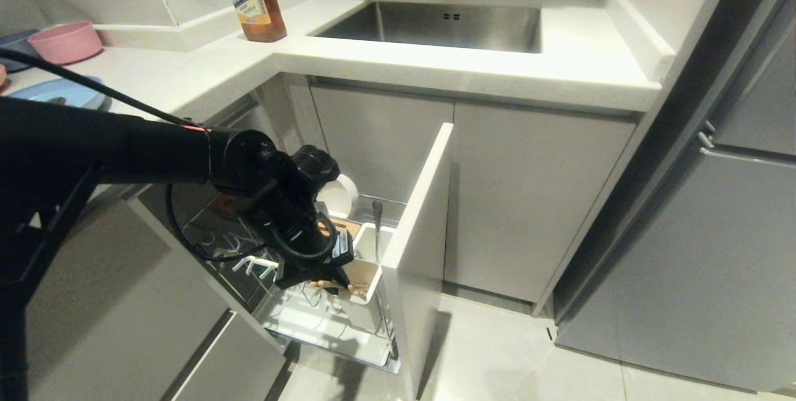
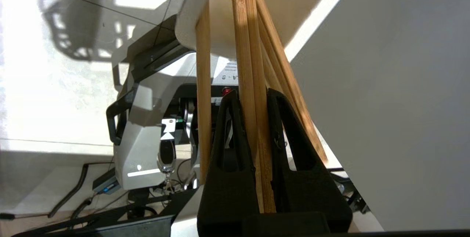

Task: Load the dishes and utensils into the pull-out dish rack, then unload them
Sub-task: Pick up the chopsticks and place it in the cupboard

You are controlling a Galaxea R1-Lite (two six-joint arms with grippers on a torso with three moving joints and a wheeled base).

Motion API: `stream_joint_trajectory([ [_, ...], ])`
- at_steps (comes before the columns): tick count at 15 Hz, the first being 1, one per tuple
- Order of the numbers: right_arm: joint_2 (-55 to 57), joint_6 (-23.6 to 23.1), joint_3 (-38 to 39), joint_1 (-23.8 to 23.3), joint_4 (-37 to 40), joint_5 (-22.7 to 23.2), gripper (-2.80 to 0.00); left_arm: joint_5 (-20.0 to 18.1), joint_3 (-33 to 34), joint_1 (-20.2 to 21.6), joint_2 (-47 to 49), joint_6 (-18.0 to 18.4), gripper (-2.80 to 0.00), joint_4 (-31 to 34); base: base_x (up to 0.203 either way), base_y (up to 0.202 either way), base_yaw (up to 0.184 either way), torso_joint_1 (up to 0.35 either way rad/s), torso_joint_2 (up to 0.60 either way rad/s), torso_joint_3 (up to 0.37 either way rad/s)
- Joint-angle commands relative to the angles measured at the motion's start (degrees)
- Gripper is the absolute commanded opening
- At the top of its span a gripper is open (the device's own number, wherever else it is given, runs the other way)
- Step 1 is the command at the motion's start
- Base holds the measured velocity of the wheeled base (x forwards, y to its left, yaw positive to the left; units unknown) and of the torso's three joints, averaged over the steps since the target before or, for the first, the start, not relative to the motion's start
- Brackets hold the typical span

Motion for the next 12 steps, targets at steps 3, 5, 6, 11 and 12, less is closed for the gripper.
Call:
stream_joint_trajectory([
  [3, 0.05, 0.02, 0.0, 0.02, -0.01, -0.04, -2.8, -0.05, -0.63, 0.29, 1.94, -0.24, -2.8, 0.29, 0.0, 0.0, 0.0, 0.0, 0.0, 0.0],
  [5, 0.05, 0.02, 0.0, 0.02, -0.01, 0.03, -2.8, -0.05, -0.72, 0.68, 2.43, 0.1, -2.8, 0.29, 0.0, 0.0, 0.0, 0.0, 0.0, 0.0],
  [6, 0.05, 0.02, 0.0, 0.02, -0.01, -0.03, -2.8, -0.05, -0.62, 0.72, 2.55, 0.93, -2.8, 0.56, 0.0, 0.0, 0.0, 0.0, 0.0, 0.0],
  [11, 0.05, 0.02, 0.0, 0.02, -0.01, 0.01, -2.8, 0.06, -0.63, 0.72, 0.44, 1.25, 0.0, 0.73, 0.0, 0.0, 0.0, 0.0, 0.0, 0.0],
  [12, 0.05, 0.02, 0.0, 0.02, -0.01, 0.04, -2.8, 0.04, -0.55, 0.7, -0.08, 1.25, 0.0, 0.73, 0.0, 0.0, 0.0, 0.0, 0.0, 0.0],
])
